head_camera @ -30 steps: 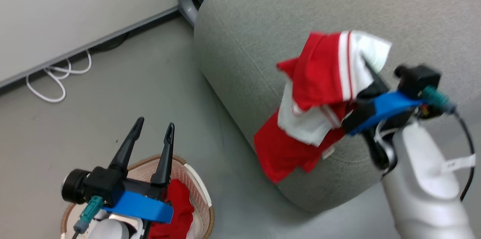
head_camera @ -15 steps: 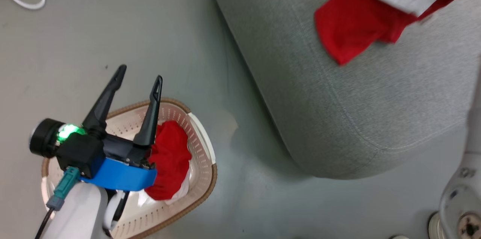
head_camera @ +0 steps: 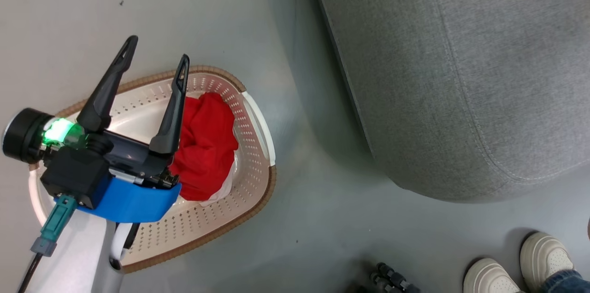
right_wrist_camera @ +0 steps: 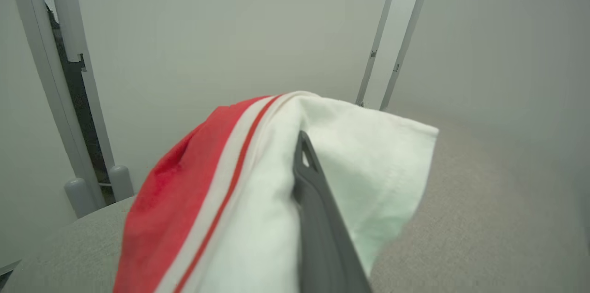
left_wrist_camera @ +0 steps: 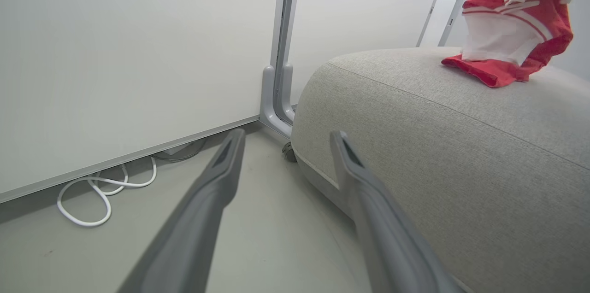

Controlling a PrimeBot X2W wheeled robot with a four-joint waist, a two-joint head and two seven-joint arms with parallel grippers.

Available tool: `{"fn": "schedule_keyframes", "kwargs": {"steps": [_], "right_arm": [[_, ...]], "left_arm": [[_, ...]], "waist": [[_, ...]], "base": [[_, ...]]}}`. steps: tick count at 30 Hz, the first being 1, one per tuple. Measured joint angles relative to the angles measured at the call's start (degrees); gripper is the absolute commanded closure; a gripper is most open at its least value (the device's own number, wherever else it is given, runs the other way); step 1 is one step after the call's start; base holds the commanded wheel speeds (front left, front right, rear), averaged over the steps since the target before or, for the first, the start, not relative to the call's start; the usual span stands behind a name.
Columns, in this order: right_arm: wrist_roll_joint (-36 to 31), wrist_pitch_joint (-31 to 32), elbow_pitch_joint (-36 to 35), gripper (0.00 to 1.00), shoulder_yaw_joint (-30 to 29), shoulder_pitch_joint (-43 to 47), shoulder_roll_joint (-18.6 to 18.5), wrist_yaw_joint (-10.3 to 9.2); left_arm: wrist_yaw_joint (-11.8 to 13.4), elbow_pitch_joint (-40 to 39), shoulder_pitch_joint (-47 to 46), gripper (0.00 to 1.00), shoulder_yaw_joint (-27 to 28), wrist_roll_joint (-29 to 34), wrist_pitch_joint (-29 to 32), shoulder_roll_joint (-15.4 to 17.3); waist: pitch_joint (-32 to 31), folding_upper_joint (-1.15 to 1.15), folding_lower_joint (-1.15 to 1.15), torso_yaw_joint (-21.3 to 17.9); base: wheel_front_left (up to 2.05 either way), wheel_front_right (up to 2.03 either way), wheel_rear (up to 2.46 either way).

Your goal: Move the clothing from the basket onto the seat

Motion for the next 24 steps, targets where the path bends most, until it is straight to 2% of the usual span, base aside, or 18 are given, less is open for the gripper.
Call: {"fn": "schedule_keyframes", "kwargs": {"steps": [5, 7, 8, 9, 10, 19, 24], "right_arm": [[-3.2, -0.7, 5.6, 1.00, -3.6, 2.4, -0.1, 0.00], [-4.5, -1.1, 7.5, 0.65, -4.9, 3.2, -0.5, 0.00], [-5.2, -1.3, 8.3, 0.56, -5.5, 3.5, -0.7, 0.00], [-5.9, -1.6, 9.2, 0.18, -6.2, 3.7, -0.8, 0.00], [-6.5, -1.7, 10.1, 0.00, -6.7, 3.9, -0.8, 0.00], [-9.5, -3.7, 14.5, 0.00, -9.2, 4.1, -0.5, 0.00], [-10.2, -4.0, 16.0, 0.00, -8.8, 4.8, -1.7, 0.00]], "left_arm": [[0.0, -0.6, -1.5, 0.00, -1.1, 0.1, 0.0, 0.1], [0.0, -0.7, -1.9, 0.00, -1.8, 0.1, 0.0, 0.1], [0.0, -0.8, -2.1, 0.00, -2.0, 0.1, 0.0, 0.1], [0.0, -0.9, -2.1, 0.00, -2.0, 0.1, 0.0, 0.1], [0.0, -0.9, -2.1, 0.00, -1.9, 0.0, 0.0, 0.1], [0.0, 0.6, -2.2, 0.00, -2.1, -0.5, 0.0, -1.1], [0.0, 1.6, -2.5, 0.00, -2.2, -1.1, 0.0, -2.5]], "waist": [[2.2, 0.00, 0.00, 0.8], [2.5, 0.00, -0.01, 1.4], [2.6, 0.00, -0.01, 1.7], [2.7, 0.00, -0.01, 1.9], [2.8, 0.00, -0.01, 2.2], [1.3, 0.00, -0.01, 3.3], [-1.0, 0.00, -0.01, 4.3]], "base": [[0.00, 0.00, 0.00], [0.00, 0.00, 0.00], [0.00, 0.00, 0.00], [0.00, 0.00, 0.00], [0.00, 0.00, 0.00], [0.00, 0.00, 0.00], [0.00, 0.00, 0.00]]}}
